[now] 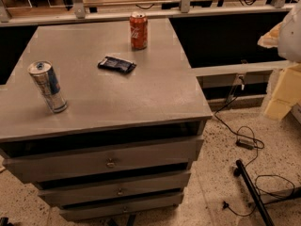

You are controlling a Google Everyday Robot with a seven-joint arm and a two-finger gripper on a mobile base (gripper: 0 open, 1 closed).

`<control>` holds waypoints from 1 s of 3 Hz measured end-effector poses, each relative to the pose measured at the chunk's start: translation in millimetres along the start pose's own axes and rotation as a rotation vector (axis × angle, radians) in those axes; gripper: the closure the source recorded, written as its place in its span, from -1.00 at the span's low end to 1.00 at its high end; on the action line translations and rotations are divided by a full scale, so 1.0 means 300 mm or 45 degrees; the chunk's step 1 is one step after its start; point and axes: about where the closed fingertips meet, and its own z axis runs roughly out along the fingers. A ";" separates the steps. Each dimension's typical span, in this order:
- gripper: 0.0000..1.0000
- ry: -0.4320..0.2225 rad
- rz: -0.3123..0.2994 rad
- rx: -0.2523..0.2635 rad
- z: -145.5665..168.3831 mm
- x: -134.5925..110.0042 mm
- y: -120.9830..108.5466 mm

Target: Move rxbar blueberry near redbull can

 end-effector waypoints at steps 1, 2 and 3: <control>-1.00 0.000 0.000 0.000 0.000 0.000 0.000; -1.00 -0.082 -0.097 -0.004 0.040 -0.203 -0.094; -1.00 -0.175 -0.240 -0.015 0.110 -0.561 -0.208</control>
Offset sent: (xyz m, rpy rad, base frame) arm 0.0917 0.1118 0.0159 0.0865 -0.0370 0.1959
